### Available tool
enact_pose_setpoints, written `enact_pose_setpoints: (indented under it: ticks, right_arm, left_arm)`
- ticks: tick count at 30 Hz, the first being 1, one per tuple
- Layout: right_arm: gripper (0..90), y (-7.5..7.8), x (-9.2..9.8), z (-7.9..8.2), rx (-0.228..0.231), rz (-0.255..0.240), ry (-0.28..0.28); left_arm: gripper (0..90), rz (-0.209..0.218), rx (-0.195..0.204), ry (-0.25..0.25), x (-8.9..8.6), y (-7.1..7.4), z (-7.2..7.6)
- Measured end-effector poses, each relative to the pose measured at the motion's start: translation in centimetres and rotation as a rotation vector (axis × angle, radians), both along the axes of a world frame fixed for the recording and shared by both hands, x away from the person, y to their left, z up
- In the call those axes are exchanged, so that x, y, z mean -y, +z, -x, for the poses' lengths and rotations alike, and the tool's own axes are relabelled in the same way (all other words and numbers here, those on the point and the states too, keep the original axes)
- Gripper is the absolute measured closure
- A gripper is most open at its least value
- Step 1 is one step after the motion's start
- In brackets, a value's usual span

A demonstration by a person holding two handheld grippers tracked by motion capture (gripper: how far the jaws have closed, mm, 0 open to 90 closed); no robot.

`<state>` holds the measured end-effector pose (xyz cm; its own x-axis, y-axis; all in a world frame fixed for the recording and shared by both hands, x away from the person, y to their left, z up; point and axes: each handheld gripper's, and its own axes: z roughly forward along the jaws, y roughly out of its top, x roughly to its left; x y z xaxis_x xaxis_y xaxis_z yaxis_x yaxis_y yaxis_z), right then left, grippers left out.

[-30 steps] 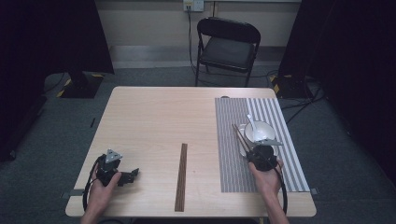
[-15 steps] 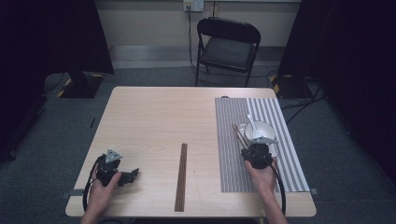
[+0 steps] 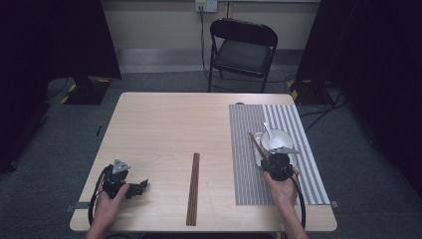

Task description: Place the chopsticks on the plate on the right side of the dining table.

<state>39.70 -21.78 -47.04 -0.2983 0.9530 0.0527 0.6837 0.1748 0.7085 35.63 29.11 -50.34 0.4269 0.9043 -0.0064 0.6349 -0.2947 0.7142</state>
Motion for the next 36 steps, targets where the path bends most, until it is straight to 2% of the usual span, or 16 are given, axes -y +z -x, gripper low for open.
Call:
enact_pose_setpoints:
  ticks: [36]
  right_arm:
    - [86.2,0.2,1.4,0.6,-0.007,-0.011,-0.035]
  left_arm:
    - [0.0,0.001,0.0,0.001,0.0,0.0,0.0]
